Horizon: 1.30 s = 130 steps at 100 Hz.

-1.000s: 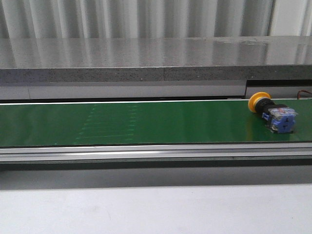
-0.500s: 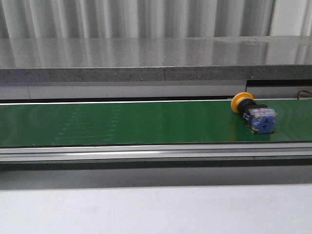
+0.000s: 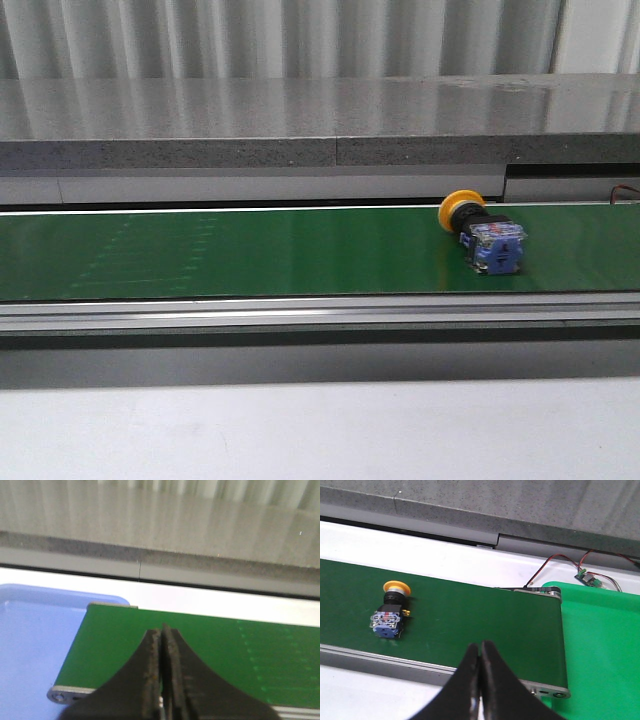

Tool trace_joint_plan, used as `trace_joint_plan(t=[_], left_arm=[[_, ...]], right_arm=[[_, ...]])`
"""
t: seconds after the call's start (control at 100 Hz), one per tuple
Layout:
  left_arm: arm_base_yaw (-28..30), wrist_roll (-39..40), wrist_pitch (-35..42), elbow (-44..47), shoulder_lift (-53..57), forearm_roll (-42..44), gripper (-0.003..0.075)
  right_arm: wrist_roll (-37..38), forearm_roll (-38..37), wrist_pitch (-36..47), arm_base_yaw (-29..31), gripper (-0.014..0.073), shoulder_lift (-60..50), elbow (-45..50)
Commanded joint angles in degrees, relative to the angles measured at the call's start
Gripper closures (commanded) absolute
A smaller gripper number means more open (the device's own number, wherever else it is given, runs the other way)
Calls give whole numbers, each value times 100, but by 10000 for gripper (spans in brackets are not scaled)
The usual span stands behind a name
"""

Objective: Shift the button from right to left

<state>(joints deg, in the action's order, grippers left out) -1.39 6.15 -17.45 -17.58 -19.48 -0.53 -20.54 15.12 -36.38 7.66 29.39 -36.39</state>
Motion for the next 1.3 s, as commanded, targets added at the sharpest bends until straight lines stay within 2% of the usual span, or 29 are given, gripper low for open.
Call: trace_joint_plan(t=[0.0,0.26,0.5,0.92,0.99,1.08,1.13,1.25,1.29], left_arm=[[-37,15,-237,-724,-753,-111,740],[-37,15,-2008,-2157,-2430,-303,740],[-37,15,-2823,-2573,-3297,-314,740],[-37,15,-2845,-2573,-3565,-314,724],[-37,4,-2845,-2573,-3565,-314,670],[-37,4,-2845,-2573,-3565,-314,540],[-37,-27,-2845,-2573,-3565,-314,442],[-37,-105,-2845,-2573,-3565,-314,130],[-37,-105,-2837,-2573,-3565,-314,63]], right_arm=[[-49,95,360,8,661,20,-130],[-49,95,360,8,661,20,-130],[-49,95,360,8,661,20,-130],[-49,95,360,8,661,20,-130],[-49,95,360,8,661,20,-130],[-49,95,360,8,661,20,-130],[-49,95,360,8,661,20,-130],[-49,95,360,8,661,20,-130],[-49,95,360,8,661,20,-130]])
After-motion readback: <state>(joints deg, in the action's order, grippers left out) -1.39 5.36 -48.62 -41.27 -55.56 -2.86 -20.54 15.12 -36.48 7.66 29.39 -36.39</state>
